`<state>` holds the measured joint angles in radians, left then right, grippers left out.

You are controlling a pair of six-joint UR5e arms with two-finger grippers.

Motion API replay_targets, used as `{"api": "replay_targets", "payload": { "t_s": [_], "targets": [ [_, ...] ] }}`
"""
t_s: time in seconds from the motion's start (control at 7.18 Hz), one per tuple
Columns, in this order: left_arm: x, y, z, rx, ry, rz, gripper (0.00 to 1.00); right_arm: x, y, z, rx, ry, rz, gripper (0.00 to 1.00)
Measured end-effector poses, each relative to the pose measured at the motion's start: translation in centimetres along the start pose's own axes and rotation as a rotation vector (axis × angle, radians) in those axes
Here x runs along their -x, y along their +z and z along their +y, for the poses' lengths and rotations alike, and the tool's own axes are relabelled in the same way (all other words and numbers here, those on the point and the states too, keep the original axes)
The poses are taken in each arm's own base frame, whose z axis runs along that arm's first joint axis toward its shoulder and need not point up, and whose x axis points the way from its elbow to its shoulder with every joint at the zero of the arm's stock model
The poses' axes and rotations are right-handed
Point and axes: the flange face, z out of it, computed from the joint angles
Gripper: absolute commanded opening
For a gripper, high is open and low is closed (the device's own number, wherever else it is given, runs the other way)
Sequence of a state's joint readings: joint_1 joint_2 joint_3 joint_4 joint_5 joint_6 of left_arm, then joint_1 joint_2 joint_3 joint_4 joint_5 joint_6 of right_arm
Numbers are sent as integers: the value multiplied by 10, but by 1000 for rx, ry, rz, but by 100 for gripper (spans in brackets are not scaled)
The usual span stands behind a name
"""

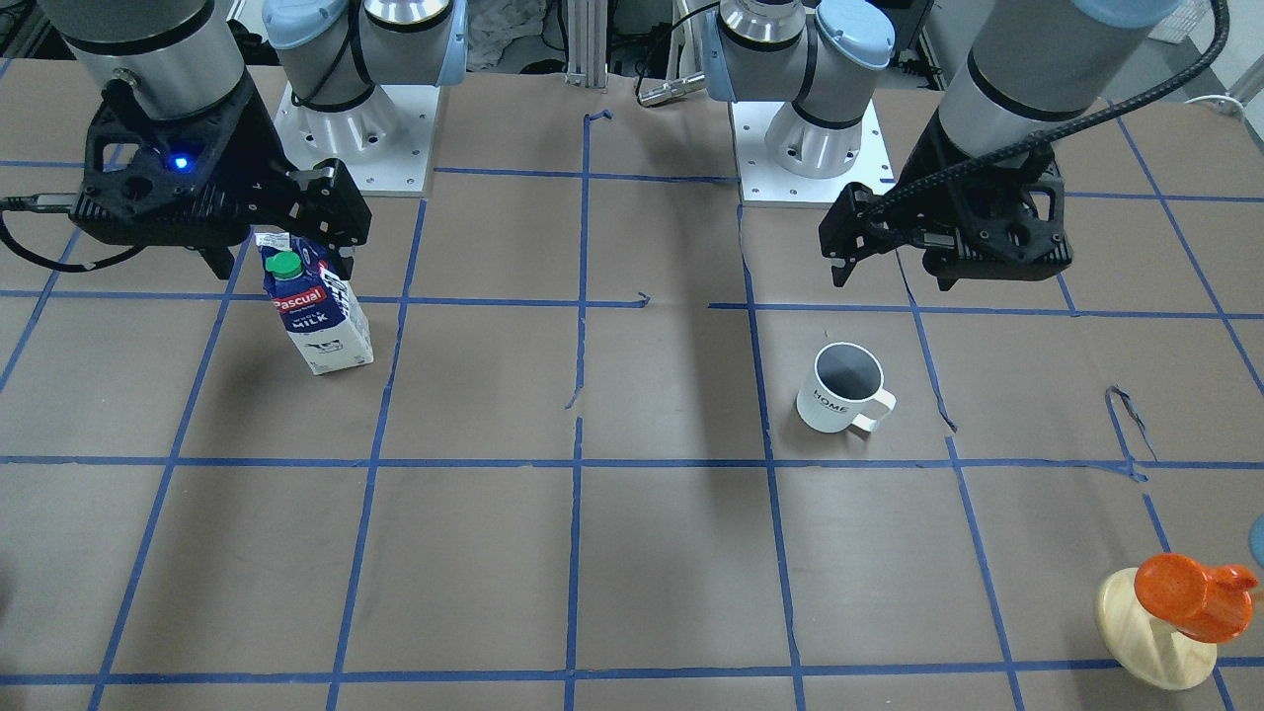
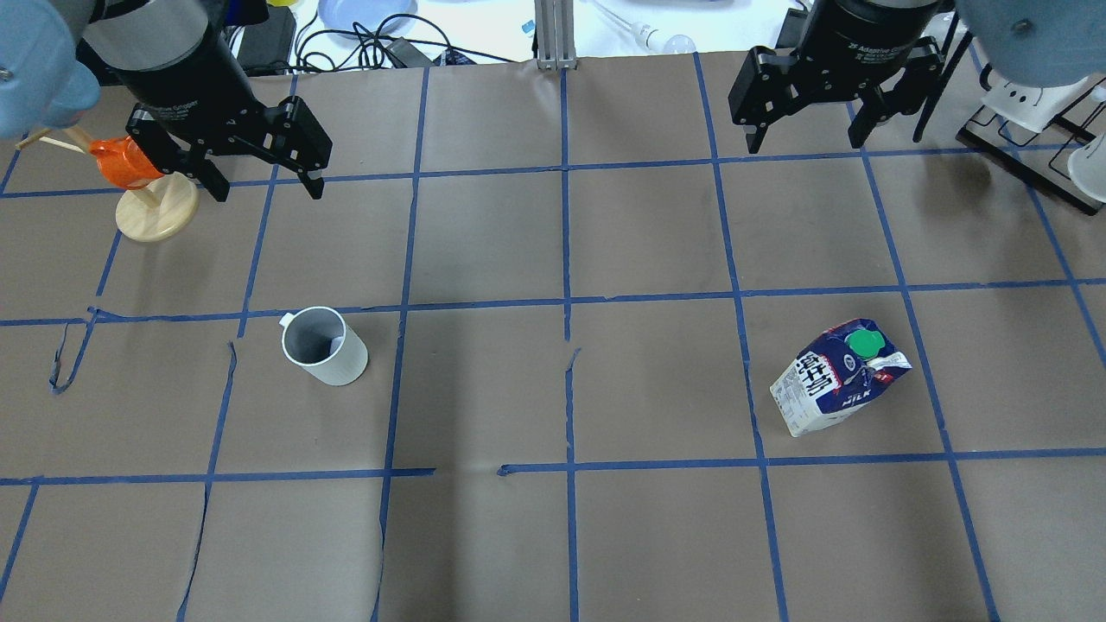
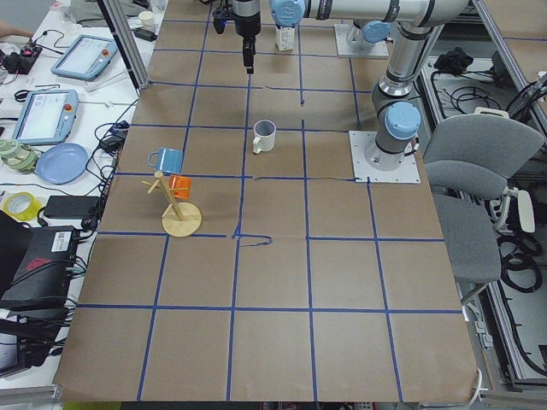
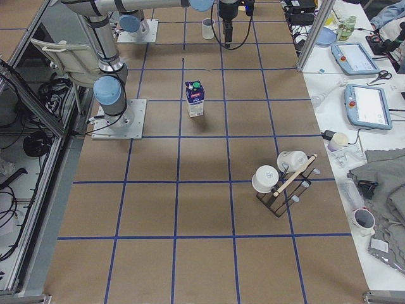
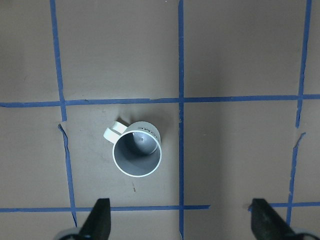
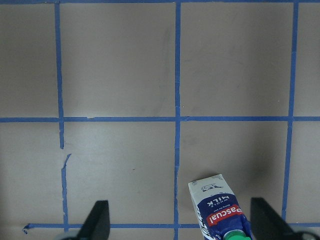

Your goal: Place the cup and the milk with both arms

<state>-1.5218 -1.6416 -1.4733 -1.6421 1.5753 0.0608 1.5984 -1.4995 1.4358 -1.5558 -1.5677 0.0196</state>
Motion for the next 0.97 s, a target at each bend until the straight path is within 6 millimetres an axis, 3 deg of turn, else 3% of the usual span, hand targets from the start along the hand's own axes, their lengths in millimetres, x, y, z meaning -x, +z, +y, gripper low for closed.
{"api": "replay_targets", "payload": {
  "t_s": [0.42,0.56,0.7,0.97],
  "targets": [
    [17,35,-13,-2,-29,1,100,-2,7,-4,17,0,2,100],
    [34,56,-16,5,-61,4,100,-5,17,-6,45,6,6,100],
    [58,80,-15,33,-110,13,100,-9,30,-4,84,5,11,96],
    [90,129,-2,104,-194,34,100,-20,69,10,164,-92,10,100]
  ]
}}
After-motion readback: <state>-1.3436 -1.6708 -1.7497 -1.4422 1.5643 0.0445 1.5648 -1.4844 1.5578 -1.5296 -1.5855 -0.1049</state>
